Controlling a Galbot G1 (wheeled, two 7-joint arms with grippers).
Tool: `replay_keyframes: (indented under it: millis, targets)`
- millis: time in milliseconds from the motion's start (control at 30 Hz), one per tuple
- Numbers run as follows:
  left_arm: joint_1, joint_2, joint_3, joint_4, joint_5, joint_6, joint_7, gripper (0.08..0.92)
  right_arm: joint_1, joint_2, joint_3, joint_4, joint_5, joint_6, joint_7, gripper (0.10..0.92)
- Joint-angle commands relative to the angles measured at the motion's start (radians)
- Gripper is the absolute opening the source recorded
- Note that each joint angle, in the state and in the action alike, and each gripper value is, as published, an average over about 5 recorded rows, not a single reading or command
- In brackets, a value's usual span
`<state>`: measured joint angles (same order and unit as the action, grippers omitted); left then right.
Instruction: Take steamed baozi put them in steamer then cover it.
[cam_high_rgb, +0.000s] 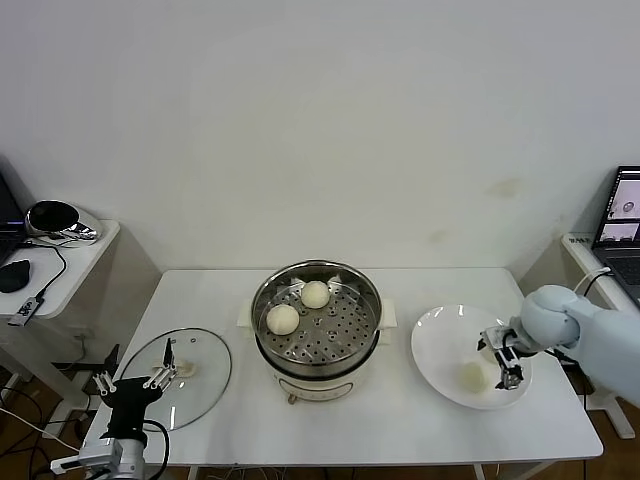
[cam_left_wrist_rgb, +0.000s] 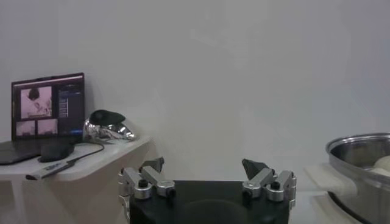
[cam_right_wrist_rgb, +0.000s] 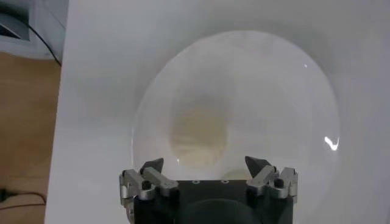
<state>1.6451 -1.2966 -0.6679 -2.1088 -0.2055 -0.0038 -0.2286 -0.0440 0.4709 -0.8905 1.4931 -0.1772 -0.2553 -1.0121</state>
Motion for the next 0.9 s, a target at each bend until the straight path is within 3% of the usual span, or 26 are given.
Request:
replay_keyframes:
  millis: [33, 333, 700, 900]
  targets:
    - [0.002, 0.000, 0.000, -0.002, -0.001, 0.002, 0.001, 0.823, -0.074, 0.045, 0.052, -0.053, -0.020, -0.002, 0.024, 0.823]
    - [0.003, -0.002, 0.000, -0.005, 0.004, 0.002, 0.002, 0.823, -0.090, 0.054, 0.058, -0.042, -0.008, -0.020, 0.019, 0.795]
    - [0.000, -0.004, 0.003, -0.006, 0.009, 0.002, 0.001, 0.823, -0.087, 0.054, 0.069, -0.046, -0.004, -0.031, 0.011, 0.638]
    - [-0.003, -0.001, 0.004, -0.007, 0.008, 0.003, 0.001, 0.823, -0.039, 0.032, 0.077, -0.030, 0.034, -0.032, -0.015, 0.610]
